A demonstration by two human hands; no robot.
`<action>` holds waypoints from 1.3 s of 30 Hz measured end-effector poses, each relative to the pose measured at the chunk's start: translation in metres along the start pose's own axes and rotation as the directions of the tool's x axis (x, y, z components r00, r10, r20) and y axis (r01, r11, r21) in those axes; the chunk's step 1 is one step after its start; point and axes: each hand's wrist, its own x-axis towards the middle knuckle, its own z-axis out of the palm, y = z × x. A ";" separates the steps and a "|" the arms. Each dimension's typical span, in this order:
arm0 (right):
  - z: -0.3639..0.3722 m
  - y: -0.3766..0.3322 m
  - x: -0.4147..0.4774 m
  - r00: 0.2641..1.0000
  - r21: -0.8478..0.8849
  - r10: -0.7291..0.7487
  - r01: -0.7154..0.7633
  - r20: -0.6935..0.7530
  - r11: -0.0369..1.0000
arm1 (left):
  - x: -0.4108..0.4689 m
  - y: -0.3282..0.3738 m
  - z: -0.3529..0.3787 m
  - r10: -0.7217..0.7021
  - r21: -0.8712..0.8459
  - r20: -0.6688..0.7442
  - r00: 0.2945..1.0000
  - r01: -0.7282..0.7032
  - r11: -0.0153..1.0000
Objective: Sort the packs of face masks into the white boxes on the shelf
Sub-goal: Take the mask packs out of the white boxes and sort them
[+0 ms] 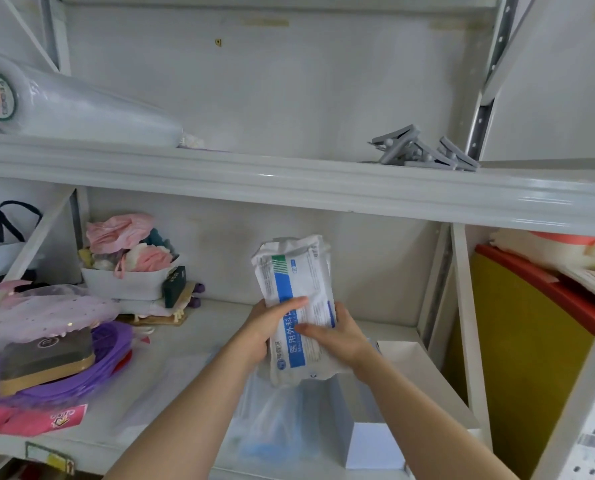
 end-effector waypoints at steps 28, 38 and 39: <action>-0.106 0.058 0.097 0.960 0.424 0.271 -0.217 -0.069 0.879 | 0.140 -0.078 0.054 -0.121 -0.450 -0.362 0.924 -0.060 0.891; -0.129 0.076 0.170 0.903 0.250 0.268 -0.189 -0.337 0.950 | 0.202 -0.078 0.060 -0.046 -0.249 -0.310 0.950 -0.034 0.968; -0.131 0.081 0.178 0.900 0.220 0.297 -0.234 -0.321 0.947 | 0.209 -0.083 0.058 -0.062 -0.237 -0.311 0.948 -0.015 0.971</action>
